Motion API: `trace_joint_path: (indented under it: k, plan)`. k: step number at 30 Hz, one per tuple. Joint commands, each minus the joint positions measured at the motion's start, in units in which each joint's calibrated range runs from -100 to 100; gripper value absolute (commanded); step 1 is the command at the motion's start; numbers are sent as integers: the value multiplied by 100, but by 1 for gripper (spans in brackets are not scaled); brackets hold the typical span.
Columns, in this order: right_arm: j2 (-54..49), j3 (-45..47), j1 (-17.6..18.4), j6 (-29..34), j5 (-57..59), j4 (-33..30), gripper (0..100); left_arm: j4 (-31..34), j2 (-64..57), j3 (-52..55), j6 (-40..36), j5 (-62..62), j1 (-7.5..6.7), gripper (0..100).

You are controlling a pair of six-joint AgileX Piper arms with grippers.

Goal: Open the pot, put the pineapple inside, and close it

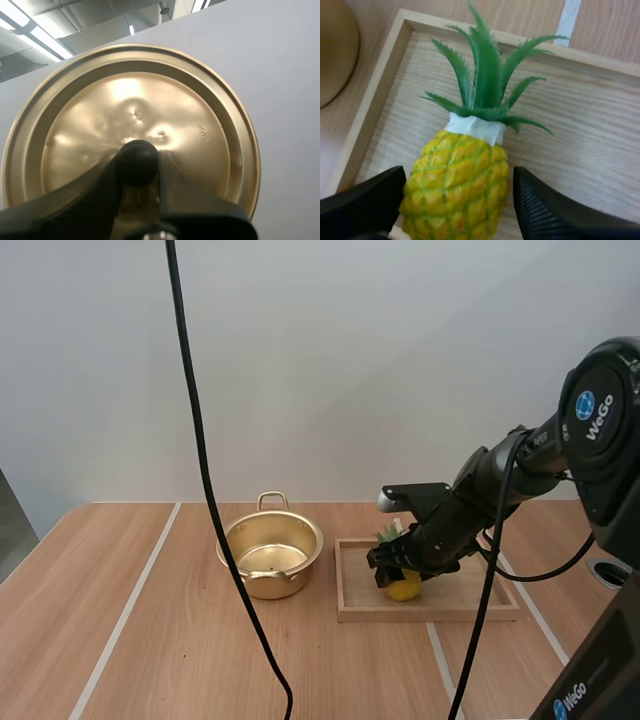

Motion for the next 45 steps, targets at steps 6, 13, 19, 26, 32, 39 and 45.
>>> trace_joint_path:
  k: [6,13,19,26,32,39,45]
  plan:
    - [237,-315,80,-284,29,60,100,-78,-64,-34,-36,-180,-13,0]
    - [315,-360,86,-172,-84,117,0,-78,-64,-34,-36,-180,-13,0]
    - [81,-896,86,-156,493,299,0,-78,-64,-34,-36,-180,-13,0]
    - [-591,-2125,86,-211,1282,1087,0,-78,-101,-34,-36,-180,-13,0]
    - [-824,-3057,86,-894,2476,2119,0,-91,-277,-34,-36,-180,-13,0]
    - [-824,-3537,458,-1643,3384,2403,0,-533,-541,-34,-36,-415,-13,0]
    - [-666,-3537,1035,-1716,3384,1974,0,-868,-730,-34,-36,-636,-13,0]
